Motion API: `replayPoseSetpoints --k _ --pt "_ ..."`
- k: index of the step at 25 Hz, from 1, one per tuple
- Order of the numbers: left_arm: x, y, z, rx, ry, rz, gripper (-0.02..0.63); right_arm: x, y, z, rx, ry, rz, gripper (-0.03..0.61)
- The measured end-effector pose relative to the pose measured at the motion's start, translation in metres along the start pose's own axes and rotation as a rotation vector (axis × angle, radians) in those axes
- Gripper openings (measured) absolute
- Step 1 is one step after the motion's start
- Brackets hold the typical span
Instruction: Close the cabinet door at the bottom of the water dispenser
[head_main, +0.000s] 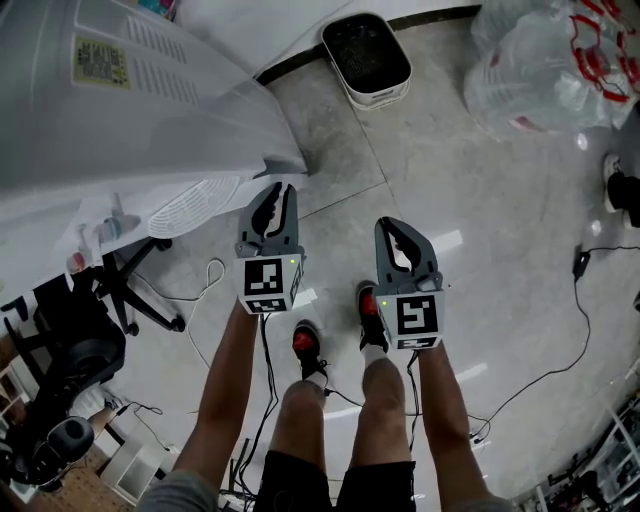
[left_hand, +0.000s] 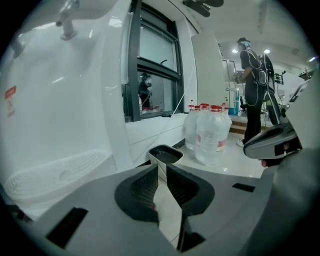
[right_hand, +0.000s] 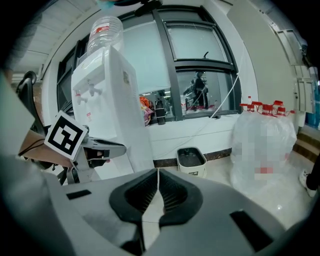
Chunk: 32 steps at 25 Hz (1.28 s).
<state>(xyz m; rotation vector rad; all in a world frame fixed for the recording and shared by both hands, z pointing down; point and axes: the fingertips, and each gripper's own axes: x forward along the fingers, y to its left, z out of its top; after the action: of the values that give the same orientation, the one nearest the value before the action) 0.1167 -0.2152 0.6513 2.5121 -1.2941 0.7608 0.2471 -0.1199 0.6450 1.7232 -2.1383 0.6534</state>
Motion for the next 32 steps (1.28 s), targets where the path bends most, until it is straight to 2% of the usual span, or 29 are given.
replayPoseSetpoints --k 4,13,18,23,32 --pt "-0.026 0.003 0.020 -0.016 0.001 0.010 0.071 -0.017 0.010 0.029 -0.016 -0.012 0.009 0.025" --pt "-0.108 0.010 0.098 -0.067 -0.050 0.054 0.070 -0.065 0.041 0.124 -0.070 -0.059 0.050 0.025" --pt "-0.152 0.016 0.142 -0.098 -0.077 0.086 0.071 -0.087 0.068 0.179 -0.113 -0.081 0.099 0.025" --pt "-0.199 0.032 0.197 -0.128 -0.146 0.138 0.071 -0.107 0.100 0.244 -0.154 -0.137 0.157 0.025" --pt "-0.293 0.045 0.255 -0.159 -0.187 0.212 0.070 -0.160 0.158 0.324 -0.196 -0.191 0.239 0.025"
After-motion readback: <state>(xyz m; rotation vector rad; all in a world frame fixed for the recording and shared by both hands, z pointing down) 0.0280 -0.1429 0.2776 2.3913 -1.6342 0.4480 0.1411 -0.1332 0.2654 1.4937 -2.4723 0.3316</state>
